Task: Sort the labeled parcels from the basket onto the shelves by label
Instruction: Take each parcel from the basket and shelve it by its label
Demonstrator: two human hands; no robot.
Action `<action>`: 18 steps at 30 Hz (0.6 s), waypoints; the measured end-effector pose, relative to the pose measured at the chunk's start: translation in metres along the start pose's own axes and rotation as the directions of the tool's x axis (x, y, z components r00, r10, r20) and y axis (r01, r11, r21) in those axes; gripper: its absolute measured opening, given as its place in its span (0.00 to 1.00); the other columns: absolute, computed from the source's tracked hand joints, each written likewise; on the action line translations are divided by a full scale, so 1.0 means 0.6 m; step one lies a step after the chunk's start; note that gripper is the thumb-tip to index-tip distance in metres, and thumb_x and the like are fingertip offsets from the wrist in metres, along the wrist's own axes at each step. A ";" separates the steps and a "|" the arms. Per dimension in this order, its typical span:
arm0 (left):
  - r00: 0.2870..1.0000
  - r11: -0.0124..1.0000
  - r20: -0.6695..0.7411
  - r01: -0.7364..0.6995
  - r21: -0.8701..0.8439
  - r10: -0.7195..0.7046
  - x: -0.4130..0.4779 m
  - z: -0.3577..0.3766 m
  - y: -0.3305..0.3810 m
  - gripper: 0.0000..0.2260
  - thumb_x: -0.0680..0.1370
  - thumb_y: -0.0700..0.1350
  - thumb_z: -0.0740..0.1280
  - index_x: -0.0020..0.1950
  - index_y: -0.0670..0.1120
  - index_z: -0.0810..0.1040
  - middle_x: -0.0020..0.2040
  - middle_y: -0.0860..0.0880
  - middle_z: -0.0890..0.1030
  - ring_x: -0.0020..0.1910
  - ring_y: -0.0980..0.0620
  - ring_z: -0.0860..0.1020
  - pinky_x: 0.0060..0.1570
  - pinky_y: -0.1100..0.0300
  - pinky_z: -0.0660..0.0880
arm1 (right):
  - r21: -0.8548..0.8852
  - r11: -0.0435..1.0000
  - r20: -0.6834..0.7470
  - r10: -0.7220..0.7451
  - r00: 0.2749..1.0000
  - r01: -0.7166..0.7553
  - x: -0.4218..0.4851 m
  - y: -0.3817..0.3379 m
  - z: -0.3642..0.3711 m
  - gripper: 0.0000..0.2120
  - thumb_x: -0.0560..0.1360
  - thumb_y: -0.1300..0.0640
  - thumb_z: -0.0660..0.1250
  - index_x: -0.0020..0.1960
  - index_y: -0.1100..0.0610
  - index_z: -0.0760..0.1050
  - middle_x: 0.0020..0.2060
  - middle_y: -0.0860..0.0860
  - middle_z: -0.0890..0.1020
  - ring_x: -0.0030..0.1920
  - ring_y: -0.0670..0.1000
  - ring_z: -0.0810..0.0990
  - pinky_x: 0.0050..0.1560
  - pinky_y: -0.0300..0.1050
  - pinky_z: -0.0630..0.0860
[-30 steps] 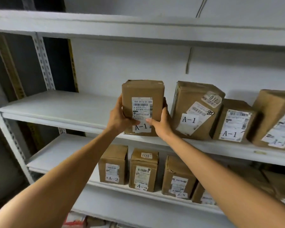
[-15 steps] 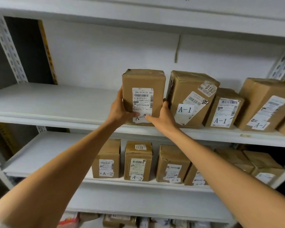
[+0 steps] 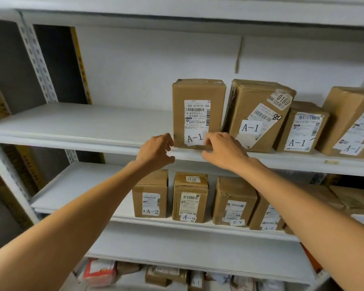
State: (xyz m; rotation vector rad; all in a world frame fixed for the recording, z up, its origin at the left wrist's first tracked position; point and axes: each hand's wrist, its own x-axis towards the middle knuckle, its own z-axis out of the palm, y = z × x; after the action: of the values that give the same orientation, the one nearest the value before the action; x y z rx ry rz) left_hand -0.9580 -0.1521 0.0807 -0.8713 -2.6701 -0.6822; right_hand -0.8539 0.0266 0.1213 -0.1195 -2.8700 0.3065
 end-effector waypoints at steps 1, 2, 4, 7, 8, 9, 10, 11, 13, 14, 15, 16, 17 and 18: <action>0.998 1.000 0.057 -0.017 0.022 0.015 -0.005 -0.003 -0.003 0.18 0.70 0.45 0.75 0.57 0.46 0.76 0.52 0.48 0.80 0.45 0.52 0.78 0.45 0.57 0.79 | -0.007 0.999 0.040 -0.036 0.999 0.037 0.006 -0.012 0.008 0.13 0.76 0.55 0.66 0.58 0.58 0.71 0.58 0.54 0.74 0.56 0.52 0.71 0.43 0.43 0.64; 0.995 0.999 0.097 -0.018 0.032 0.015 -0.011 -0.007 -0.007 0.18 0.70 0.45 0.76 0.58 0.46 0.76 0.53 0.48 0.80 0.45 0.53 0.77 0.45 0.59 0.79 | -0.023 0.997 0.082 -0.078 0.994 0.080 0.012 -0.024 0.017 0.14 0.75 0.54 0.66 0.58 0.57 0.71 0.57 0.54 0.74 0.55 0.52 0.71 0.44 0.44 0.64; 0.990 0.999 0.139 0.022 0.044 -0.028 -0.026 -0.017 -0.020 0.19 0.71 0.46 0.76 0.59 0.46 0.76 0.54 0.48 0.80 0.46 0.53 0.77 0.47 0.58 0.79 | -0.041 0.985 0.145 -0.160 0.976 0.167 0.027 -0.049 0.035 0.15 0.74 0.53 0.68 0.58 0.56 0.72 0.56 0.53 0.74 0.53 0.51 0.71 0.45 0.44 0.66; 0.979 0.988 0.146 0.129 0.082 -0.140 -0.062 -0.039 -0.048 0.20 0.71 0.47 0.76 0.60 0.46 0.76 0.55 0.48 0.80 0.47 0.51 0.78 0.50 0.56 0.78 | -0.032 0.950 0.225 -0.297 0.928 0.312 0.053 -0.092 0.059 0.18 0.72 0.51 0.70 0.58 0.58 0.73 0.55 0.54 0.77 0.54 0.54 0.75 0.49 0.50 0.75; 0.975 0.981 0.133 0.166 0.104 -0.179 -0.076 -0.047 -0.059 0.19 0.71 0.47 0.76 0.59 0.46 0.76 0.54 0.48 0.80 0.47 0.50 0.78 0.50 0.55 0.78 | -0.033 0.932 0.250 -0.341 0.906 0.360 0.060 -0.108 0.064 0.19 0.71 0.51 0.70 0.58 0.58 0.73 0.55 0.55 0.77 0.54 0.55 0.76 0.50 0.50 0.76; 0.969 0.971 0.111 0.206 0.122 -0.220 -0.092 -0.056 -0.071 0.19 0.71 0.47 0.76 0.59 0.46 0.77 0.54 0.48 0.80 0.48 0.49 0.78 0.51 0.54 0.78 | -0.028 0.913 0.272 -0.385 0.882 0.407 0.065 -0.125 0.070 0.20 0.70 0.50 0.71 0.58 0.58 0.73 0.54 0.55 0.77 0.53 0.56 0.76 0.50 0.51 0.77; 0.960 0.958 0.087 0.254 0.130 -0.266 -0.108 -0.064 -0.082 0.19 0.71 0.47 0.76 0.58 0.45 0.77 0.54 0.48 0.80 0.48 0.49 0.79 0.51 0.52 0.78 | -0.015 0.891 0.289 -0.430 0.855 0.453 0.069 -0.141 0.076 0.21 0.69 0.50 0.71 0.58 0.58 0.73 0.54 0.54 0.78 0.53 0.55 0.77 0.51 0.53 0.77; 0.945 0.941 0.065 0.310 0.135 -0.320 -0.126 -0.072 -0.090 0.18 0.71 0.47 0.75 0.58 0.45 0.77 0.53 0.49 0.80 0.48 0.49 0.79 0.52 0.52 0.78 | 0.001 0.868 0.298 -0.475 0.828 0.497 0.070 -0.157 0.080 0.21 0.69 0.49 0.71 0.58 0.57 0.73 0.54 0.54 0.78 0.52 0.55 0.77 0.51 0.54 0.78; 0.903 0.894 0.035 0.419 0.158 -0.429 -0.168 -0.088 -0.098 0.17 0.71 0.48 0.75 0.57 0.46 0.77 0.51 0.50 0.81 0.48 0.51 0.79 0.51 0.54 0.78 | 0.026 0.808 0.313 -0.566 0.763 0.589 0.067 -0.186 0.091 0.22 0.69 0.48 0.71 0.58 0.55 0.72 0.54 0.53 0.77 0.51 0.54 0.78 0.51 0.54 0.78; 0.880 0.869 0.022 0.465 0.171 -0.475 -0.191 -0.095 -0.098 0.16 0.71 0.48 0.75 0.57 0.46 0.77 0.50 0.51 0.81 0.47 0.51 0.79 0.50 0.56 0.78 | 0.048 0.772 0.326 -0.612 0.720 0.634 0.063 -0.200 0.096 0.22 0.69 0.48 0.71 0.59 0.55 0.72 0.54 0.53 0.77 0.52 0.54 0.77 0.51 0.52 0.78; 0.854 0.842 0.009 0.510 0.177 -0.520 -0.216 -0.102 -0.097 0.16 0.71 0.47 0.75 0.57 0.46 0.78 0.50 0.51 0.81 0.47 0.52 0.79 0.50 0.56 0.78 | 0.073 0.734 0.341 -0.655 0.674 0.676 0.059 -0.214 0.101 0.23 0.70 0.49 0.71 0.61 0.55 0.71 0.55 0.52 0.77 0.53 0.53 0.77 0.51 0.48 0.77; 0.826 0.812 -0.008 0.556 0.177 -0.564 -0.243 -0.108 -0.094 0.16 0.71 0.47 0.75 0.56 0.46 0.78 0.49 0.51 0.81 0.46 0.52 0.80 0.50 0.57 0.78 | 0.100 0.697 0.354 -0.692 0.629 0.710 0.054 -0.229 0.106 0.23 0.70 0.49 0.71 0.62 0.55 0.71 0.57 0.52 0.77 0.54 0.53 0.76 0.50 0.45 0.75; 0.790 0.775 -0.031 0.607 0.175 -0.612 -0.273 -0.114 -0.089 0.16 0.71 0.47 0.75 0.56 0.47 0.78 0.49 0.50 0.81 0.46 0.51 0.80 0.49 0.56 0.78 | 0.128 0.656 0.359 -0.730 0.582 0.744 0.047 -0.245 0.110 0.24 0.71 0.50 0.71 0.64 0.56 0.70 0.58 0.53 0.76 0.56 0.53 0.76 0.51 0.45 0.74; 0.751 0.733 -0.061 0.657 0.174 -0.658 -0.304 -0.118 -0.082 0.15 0.70 0.47 0.75 0.55 0.47 0.78 0.48 0.50 0.82 0.46 0.51 0.80 0.49 0.55 0.78 | 0.153 0.607 0.358 -0.770 0.529 0.780 0.038 -0.262 0.115 0.25 0.71 0.51 0.72 0.65 0.56 0.70 0.60 0.53 0.76 0.57 0.53 0.76 0.53 0.46 0.75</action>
State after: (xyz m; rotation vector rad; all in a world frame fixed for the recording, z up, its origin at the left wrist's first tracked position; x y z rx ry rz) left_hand -0.8374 -0.3121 0.0565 0.1703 -2.9702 -0.5355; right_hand -0.9019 -0.1376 0.0959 1.3539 -2.9199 0.1021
